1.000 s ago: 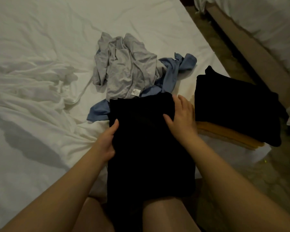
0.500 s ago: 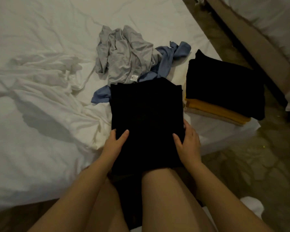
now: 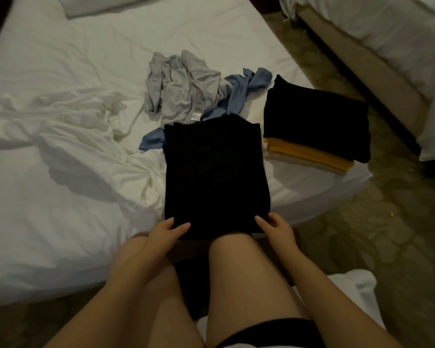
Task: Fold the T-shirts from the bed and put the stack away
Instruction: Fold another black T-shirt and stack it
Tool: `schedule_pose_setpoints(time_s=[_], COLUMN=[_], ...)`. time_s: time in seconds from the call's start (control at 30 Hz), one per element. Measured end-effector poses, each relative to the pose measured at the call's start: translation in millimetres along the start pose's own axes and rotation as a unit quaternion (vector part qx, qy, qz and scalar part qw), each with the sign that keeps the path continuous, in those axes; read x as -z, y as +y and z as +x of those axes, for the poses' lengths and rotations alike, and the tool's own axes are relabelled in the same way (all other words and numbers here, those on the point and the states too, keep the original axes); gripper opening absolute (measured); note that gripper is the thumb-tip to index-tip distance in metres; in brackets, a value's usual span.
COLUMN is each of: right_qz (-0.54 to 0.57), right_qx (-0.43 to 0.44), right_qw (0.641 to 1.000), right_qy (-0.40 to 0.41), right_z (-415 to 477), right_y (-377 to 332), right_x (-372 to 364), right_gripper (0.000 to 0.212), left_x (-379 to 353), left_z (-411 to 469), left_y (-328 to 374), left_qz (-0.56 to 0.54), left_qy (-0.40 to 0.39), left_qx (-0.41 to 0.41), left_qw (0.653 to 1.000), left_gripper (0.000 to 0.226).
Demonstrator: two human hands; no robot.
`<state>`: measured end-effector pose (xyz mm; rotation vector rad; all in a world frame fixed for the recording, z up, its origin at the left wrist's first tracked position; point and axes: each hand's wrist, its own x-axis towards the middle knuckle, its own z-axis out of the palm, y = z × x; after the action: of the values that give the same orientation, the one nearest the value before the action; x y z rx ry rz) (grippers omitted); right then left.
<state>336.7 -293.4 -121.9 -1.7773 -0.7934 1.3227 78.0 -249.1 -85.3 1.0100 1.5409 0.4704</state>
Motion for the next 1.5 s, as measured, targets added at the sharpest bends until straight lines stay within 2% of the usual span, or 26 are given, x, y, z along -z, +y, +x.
schedule_pose_setpoints(time_s=[0.13, 0.23, 0.37, 0.43, 0.47, 0.57, 0.67, 0.73, 0.77, 0.87, 0.93, 1.0, 1.07, 1.17, 1.27, 1.4, 1.5], right_qz=[0.086, 0.165, 0.089, 0.025, -0.003, -0.041, -0.055, -0.071, -0.079, -0.088, -0.088, -0.094, -0.105, -0.130, -0.182, -0.324, -0.361], right_qx=[0.001, 0.036, 0.096, 0.123, 0.133, 0.129, 0.131, 0.157, 0.171, 0.175, 0.148, 0.118, 0.092, 0.101, 0.147, 0.259, 0.314], right_qw=[0.996, 0.986, 0.991, 0.992, 0.991, 0.989, 0.987, 0.981, 0.978, 0.980, 0.985, 0.987, 0.987, 0.983, 0.969, 0.908, 0.878], right_qy=[-0.026, -0.018, -0.042, -0.002, 0.026, 0.061, 0.076, 0.089, 0.090, 0.040, -0.017, -0.060, -0.078, -0.083, -0.082, -0.062, -0.025], right_z=[-14.7, -24.8, -38.3, -42.9, -43.8, -50.2, -61.7, -70.5, -74.0, -83.1, -91.3, -100.6, -109.9, -117.8, -123.2, -127.7, -128.7], right_y=[-12.8, -27.0, -34.4, -32.0, -29.5, -28.0, -26.2, -22.6, -20.4, -15.5, -16.0, -14.7, -12.5, -11.0, -14.2, -17.6, -15.4], right_x=[4.6, 13.6, 17.8, 18.4, 18.7, 16.6, 15.7, 17.6, 19.7, 28.6, 35.2, 40.5, 43.9, 44.8, 42.8, 47.6, 55.6], right_gripper=[0.015, 0.016, 0.011, 0.001, 0.006, 0.013, 0.020, 0.015, 0.011, 0.014, 0.015, 0.013, 0.019, 0.028, 0.024, 0.021, 0.020], left_x=[5.9, 15.4, 28.8, 32.9, 33.1, 33.1, 24.7, 12.8, 9.0, 4.7, 7.3, 11.4, 12.4, 10.2, 10.4, 17.0, 22.7], left_z=[-11.9, -26.6, -35.3, -31.6, -32.1, -36.3, -60.7, -78.0, -85.7, -107.8, -117.7, -120.8, -121.1, -124.1, -131.2, -132.5, -132.0], left_y=[1.9, 6.6, 1.1, -9.2, -13.5, -25.7, -10.6, 0.7, 2.6, -2.4, -9.5, -21.2, -32.2, -37.7, -37.0, -43.7, -44.3], left_qz=[-0.001, 0.016, 0.177, 0.228, 0.234, 0.267, 0.233, 0.151, 0.144, 0.081, 0.127, 0.212, 0.264, 0.366, 0.391, 0.368, 0.349], left_qy=[-0.009, -0.014, 0.017, 0.028, 0.033, 0.058, 0.065, 0.058, 0.046, 0.037, 0.035, 0.027, 0.033, 0.119, 0.191, 0.217, 0.209], left_qx=[-0.021, -0.081, -0.152, -0.149, -0.131, -0.116, -0.094, -0.102, -0.111, -0.152, -0.192, -0.193, -0.201, -0.234, -0.253, -0.248, -0.264], left_qw=[1.000, 0.997, 0.972, 0.962, 0.963, 0.955, 0.966, 0.982, 0.982, 0.984, 0.972, 0.958, 0.943, 0.893, 0.864, 0.869, 0.874], left_gripper=[0.016, 0.021, 0.018, 0.035, 0.044, 0.045, 0.042, 0.023, 0.018, 0.035, 0.037, 0.034, 0.038, 0.039, 0.039, 0.028, 0.015])
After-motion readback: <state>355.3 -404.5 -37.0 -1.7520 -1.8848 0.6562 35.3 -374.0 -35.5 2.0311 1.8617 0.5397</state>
